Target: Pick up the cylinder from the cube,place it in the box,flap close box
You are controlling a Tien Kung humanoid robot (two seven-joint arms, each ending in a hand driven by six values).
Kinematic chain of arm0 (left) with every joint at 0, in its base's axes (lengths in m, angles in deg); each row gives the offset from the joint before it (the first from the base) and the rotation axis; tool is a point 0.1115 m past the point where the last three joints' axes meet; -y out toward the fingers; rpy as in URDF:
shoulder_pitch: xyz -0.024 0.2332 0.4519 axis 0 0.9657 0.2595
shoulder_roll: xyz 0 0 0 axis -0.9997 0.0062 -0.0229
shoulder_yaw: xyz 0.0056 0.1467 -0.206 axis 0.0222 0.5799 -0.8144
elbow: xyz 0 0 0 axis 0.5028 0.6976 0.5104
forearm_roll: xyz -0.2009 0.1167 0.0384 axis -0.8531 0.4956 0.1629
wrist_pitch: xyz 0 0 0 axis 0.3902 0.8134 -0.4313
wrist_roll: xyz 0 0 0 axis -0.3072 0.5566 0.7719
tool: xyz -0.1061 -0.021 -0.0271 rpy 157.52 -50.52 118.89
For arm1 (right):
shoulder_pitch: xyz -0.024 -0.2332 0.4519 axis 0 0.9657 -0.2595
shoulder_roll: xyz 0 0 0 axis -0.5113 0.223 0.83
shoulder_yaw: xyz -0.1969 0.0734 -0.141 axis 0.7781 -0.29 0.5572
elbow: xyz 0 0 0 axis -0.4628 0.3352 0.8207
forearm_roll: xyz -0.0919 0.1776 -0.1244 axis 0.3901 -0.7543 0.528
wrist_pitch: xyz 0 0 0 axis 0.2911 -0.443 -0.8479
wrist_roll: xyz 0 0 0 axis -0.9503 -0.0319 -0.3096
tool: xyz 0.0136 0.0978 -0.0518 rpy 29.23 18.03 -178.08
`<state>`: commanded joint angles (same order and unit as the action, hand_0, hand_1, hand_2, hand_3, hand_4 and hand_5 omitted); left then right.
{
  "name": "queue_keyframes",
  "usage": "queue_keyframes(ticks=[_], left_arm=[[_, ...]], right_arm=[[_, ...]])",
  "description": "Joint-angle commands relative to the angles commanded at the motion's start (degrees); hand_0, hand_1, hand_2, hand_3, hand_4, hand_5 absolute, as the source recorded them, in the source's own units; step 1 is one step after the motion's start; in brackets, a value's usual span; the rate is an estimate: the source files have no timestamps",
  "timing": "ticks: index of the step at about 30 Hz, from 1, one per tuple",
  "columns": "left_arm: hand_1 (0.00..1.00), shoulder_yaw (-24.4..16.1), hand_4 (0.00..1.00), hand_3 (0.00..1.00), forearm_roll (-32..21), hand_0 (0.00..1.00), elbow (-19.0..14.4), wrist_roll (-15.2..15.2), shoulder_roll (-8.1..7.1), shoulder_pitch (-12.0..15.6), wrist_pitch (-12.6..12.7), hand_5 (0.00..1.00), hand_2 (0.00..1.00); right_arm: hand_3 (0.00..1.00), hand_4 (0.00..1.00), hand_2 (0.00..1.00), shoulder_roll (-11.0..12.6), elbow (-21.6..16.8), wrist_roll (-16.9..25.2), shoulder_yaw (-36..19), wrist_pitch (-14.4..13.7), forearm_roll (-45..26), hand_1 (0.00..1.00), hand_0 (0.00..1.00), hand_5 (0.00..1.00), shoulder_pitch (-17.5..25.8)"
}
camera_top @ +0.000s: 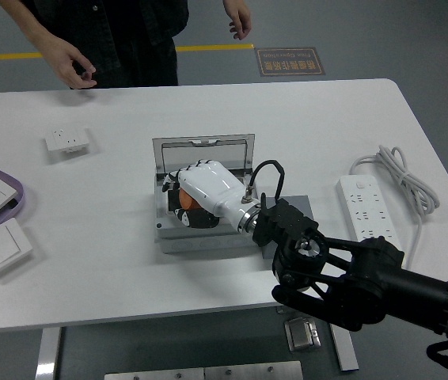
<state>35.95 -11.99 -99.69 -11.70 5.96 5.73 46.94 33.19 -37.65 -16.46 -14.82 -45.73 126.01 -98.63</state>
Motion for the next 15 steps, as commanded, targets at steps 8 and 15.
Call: queue_keyframes(ticks=[8, 15], left_arm=[[0.643, -0.2, 0.744, 0.734, 0.3, 0.625, -0.1, 0.0, 0.05, -0.1, 0.0, 0.287, 0.684], [0.643, -0.3, 0.744, 0.733, 0.3, 0.625, -0.3, -0.1, 0.29, -0.1, 0.1, 0.288, 0.683]], right_arm=[[0.721, 0.837, 0.671, 0.8, 0.7, 3.4, -2.0, -0.9, -3.2, 0.674, 0.776, 0.401, 0.7], [0.748, 0.960, 0.670, 4.4, -6.0, 6.1, -4.5, -1.9, -13.6, 0.667, 0.774, 0.471, 3.1]])
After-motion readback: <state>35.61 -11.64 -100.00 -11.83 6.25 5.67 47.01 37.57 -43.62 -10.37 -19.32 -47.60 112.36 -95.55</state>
